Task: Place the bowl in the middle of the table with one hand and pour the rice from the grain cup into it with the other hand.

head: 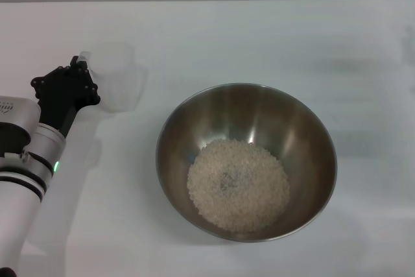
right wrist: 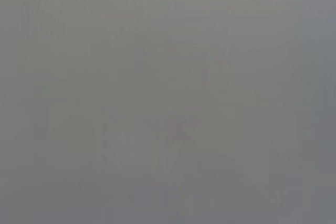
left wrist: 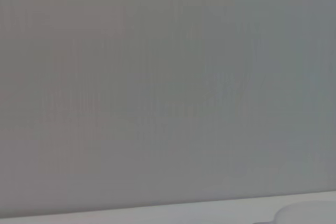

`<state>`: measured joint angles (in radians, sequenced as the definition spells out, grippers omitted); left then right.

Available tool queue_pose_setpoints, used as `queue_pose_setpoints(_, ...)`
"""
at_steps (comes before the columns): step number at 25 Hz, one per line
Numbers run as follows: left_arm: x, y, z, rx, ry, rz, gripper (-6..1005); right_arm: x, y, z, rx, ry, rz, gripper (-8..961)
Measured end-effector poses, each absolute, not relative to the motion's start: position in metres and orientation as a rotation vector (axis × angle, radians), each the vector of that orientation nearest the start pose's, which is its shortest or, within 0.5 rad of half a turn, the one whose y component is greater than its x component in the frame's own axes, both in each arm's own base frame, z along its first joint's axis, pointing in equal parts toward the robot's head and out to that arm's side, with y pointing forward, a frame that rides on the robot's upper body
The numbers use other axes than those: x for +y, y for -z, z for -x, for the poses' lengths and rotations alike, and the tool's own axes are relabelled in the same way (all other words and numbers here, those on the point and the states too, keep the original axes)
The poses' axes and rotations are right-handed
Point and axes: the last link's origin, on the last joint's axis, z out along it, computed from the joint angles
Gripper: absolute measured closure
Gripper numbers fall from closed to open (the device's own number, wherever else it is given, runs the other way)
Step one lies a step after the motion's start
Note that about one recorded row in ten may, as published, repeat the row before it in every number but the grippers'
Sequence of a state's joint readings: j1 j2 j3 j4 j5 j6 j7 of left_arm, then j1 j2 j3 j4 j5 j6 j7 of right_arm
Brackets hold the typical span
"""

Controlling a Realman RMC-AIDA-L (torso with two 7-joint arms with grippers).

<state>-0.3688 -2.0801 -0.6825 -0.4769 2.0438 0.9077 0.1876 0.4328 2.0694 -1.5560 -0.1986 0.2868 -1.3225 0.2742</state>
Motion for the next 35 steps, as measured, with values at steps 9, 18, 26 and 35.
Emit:
queue_pose_setpoints(9, 0.318, 0.077, 0.3, -0.628, 0.543, 1.738, 979, 0.34, -0.054, -0.323, 0.434, -0.911, 1.331, 566)
queue_pose_setpoints(18, 0.31, 0.078, 0.307, -0.653, 0.54, 1.74, 808, 0.336, -0.055, -0.324, 0.428, -0.915, 1.325, 565)
queue_pose_setpoints(26, 0.292, 0.07, 0.322, -0.683, 0.56, 1.686, 673, 0.333, -0.052, -0.327, 0.439, -0.897, 1.327, 566)
queue_pose_setpoints(35, 0.259, 0.031, 0.311, -0.521, 0.893, 1.521, 673, 0.325, -0.029, -0.323, 0.425, -0.877, 1.468, 564)
